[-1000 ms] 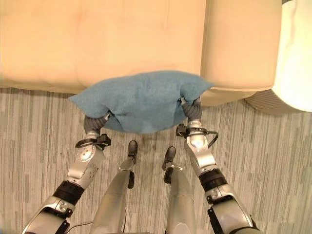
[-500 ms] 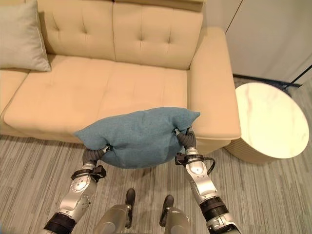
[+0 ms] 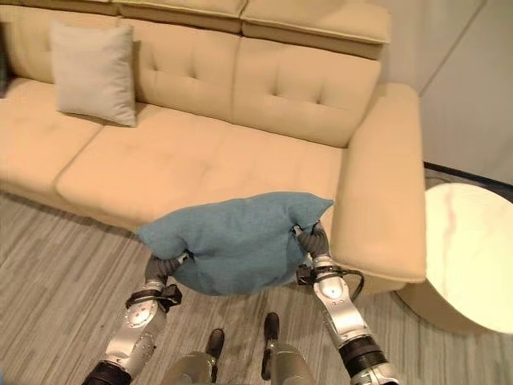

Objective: Pick up all the scattered cushions and arrange them neatly on the sofa.

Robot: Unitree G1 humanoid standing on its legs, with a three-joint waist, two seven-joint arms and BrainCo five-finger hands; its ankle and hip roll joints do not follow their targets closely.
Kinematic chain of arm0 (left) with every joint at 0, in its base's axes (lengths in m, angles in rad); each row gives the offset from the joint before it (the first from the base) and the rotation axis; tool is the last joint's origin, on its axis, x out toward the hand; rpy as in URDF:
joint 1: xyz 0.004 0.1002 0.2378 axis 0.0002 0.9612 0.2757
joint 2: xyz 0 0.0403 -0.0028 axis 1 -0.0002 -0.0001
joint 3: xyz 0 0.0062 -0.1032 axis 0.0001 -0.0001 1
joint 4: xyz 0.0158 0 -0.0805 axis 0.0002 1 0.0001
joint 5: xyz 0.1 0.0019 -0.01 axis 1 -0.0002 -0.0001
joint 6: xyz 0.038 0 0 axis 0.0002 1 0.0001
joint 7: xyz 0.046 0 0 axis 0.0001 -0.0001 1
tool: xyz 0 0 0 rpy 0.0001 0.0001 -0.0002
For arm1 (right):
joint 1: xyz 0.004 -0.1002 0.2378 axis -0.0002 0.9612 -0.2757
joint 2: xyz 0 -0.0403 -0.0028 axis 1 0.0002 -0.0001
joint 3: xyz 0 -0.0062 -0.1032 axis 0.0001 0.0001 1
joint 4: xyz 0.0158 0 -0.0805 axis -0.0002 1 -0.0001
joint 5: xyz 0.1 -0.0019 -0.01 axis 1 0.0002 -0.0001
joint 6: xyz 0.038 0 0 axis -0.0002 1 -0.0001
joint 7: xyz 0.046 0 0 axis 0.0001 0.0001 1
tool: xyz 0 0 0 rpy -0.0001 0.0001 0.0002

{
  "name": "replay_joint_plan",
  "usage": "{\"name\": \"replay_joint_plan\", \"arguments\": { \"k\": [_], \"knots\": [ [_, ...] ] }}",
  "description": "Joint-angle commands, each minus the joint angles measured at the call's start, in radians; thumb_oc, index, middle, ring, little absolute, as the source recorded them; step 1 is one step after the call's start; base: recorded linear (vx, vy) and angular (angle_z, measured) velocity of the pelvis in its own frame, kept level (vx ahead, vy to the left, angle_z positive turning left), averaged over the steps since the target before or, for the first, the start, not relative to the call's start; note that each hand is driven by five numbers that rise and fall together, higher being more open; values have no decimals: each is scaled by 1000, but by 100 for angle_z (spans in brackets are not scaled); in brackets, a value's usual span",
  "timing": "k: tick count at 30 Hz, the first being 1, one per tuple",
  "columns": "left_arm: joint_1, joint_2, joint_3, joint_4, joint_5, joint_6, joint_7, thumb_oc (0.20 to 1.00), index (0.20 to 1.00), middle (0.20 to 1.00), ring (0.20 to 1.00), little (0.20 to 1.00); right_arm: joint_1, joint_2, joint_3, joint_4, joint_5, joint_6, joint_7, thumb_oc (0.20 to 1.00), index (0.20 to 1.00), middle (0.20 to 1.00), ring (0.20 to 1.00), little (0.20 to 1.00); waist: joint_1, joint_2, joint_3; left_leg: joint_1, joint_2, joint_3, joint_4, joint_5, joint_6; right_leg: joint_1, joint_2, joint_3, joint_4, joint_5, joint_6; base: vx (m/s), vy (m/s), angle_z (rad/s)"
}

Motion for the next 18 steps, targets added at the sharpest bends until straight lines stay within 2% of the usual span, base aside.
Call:
{"name": "replay_joint_plan", "arguments": {
  "k": [1, 4, 5, 6, 8, 9, 10, 11, 13, 14, 15, 16, 17, 18],
  "knots": [
    [-58, 21, -7, -90, -7, -57, -66, 200, 200, 200, 200, 200, -26, 35, -51, -121, 32, -87, -3, 200, 200, 200, 200, 200, -17, -74, -49, -13, 52, 198, 129, -122, 2, 134, -36, -24, -37, -114, 116, 110, -67, 51],
    [-52, 31, -10, -90, 3, -45, -67, 200, 200, 200, 200, 200, -19, 41, -59, -119, 37, -88, -5, 200, 200, 200, 200, 200, -7, -79, -54, -43, 48, 198, 67, -98, 9, 155, -31, -36, -43, -123, 121, 120, 0, 39],
    [-49, 41, -9, -91, 13, -35, -61, 200, 200, 200, 200, 200, -16, 52, -62, -109, 46, -90, -11, 200, 200, 200, 200, 200, 10, -82, -57, -92, 46, 203, -14, -15, 1, 178, -14, -41, -45, -138, 120, 161, 34, 25],
    [-48, 41, -9, -91, 13, -35, -60, 200, 200, 200, 200, 200, -16, 52, -62, -109, 46, -91, -11, 200, 200, 200, 200, 200, 10, -83, -55, -88, 45, 202, -14, -16, 1, 181, -15, -41, -45, -140, 120, 142, 29, 25],
    [-43, 51, -2, -98, 10, -35, -62, 200, 200, 200, 200, 200, -18, 64, -62, -98, 53, -89, -17, 200, 200, 200, 200, 200, 32, -94, -51, -143, 47, 197, -24, 21, -12, 198, -1, -31, -40, -158, 113, 126, 53, 12],
    [-30, 54, 3, -99, 4, -36, -69, 200, 200, 200, 200, 200, -20, 70, -56, -95, 55, -87, -13, 200, 200, 200, 200, 200, 41, -92, -62, -109, 44, 187, -75, 28, -7, 205, 9, -27, -37, -159, 117, 252, 175, -13],
    [-10, 61, 6, -109, 4, -32, -72, 200, 200, 200, 200, 200, -18, 86, -49, -98, 48, -92, -9, 200, 200, 200, 200, 200, 48, -99, -67, -76, 33, 161, -84, 30, -1, 213, 8, -27, -8, -169, 125, 199, 159, -31],
    [-10, 61, 6, -109, 4, -32, -72, 200, 200, 200, 200, 200, -18, 86, -49, -98, 48, -92, -9, 200, 200, 200, 200, 200, 47, -99, -69, -78, 33, 160, -87, 33, -1, 210, 9, -27, -8, -167, 124, 176, 148, -40],
    [-2, 79, 10, -112, 9, -27, -73, 200, 200, 200, 200, 200, -24, 100, -39, -95, 44, -91, -4, 200, 200, 200, 200, 200, 55, -107, -74, -29, 30, 167, -107, 16, 15, 199, 1, -23, 82, -174, 137, 132, 142, -51],
    [-1, 90, 14, -114, 11, -28, -73, 200, 200, 200, 200, 200, -29, 110, -32, -96, 43, -91, 3, 200, 200, 200, 200, 200, 57, -110, -71, -2, 32, 174, -110, 2, 25, 174, -8, -24, 164, -165, 155, 164, 201, -47],
    [-4, 107, 19, -116, 12, -27, -72, 200, 200, 200, 200, 200, -36, 120, -26, -101, 36, -81, 17, 200, 200, 200, 200, 200, 45, -109, -61, 33, 43, 180, -118, -5, 37, 110, -19, -23, 296, -105, 202, 115, 149, -22],
    [-4, 107, 19, -116, 12, -27, -72, 200, 200, 200, 200, 200, -36, 120, -25, -102, 36, -81, 17, 200, 200, 200, 200, 200, 46, -110, -62, 32, 43, 181, -118, -5, 37, 107, -19, -22, 298, -106, 202, 116, 211, -19],
    [-3, 117, 29, -114, 15, -33, -63, 200, 200, 200, 200, 200, -38, 130, -20, -104, 31, -83, 25, 200, 200, 200, 200, 200, 42, -98, -55, 64, 45, 195, -122, -26, 55, 54, -25, -27, 399, -82, 236, 63, 138, -11],
    [-3, 117, 29, -114, 15, -33, -63, 200, 200, 200, 200, 200, -38, 130, -21, -104, 31, -83, 25, 200, 200, 200, 200, 200, 42, -97, -57, 61, 47, 195, -123, -24, 55, 51, -22, -27, 396, -79, 235, 124, 193, -21]
  ]
}}
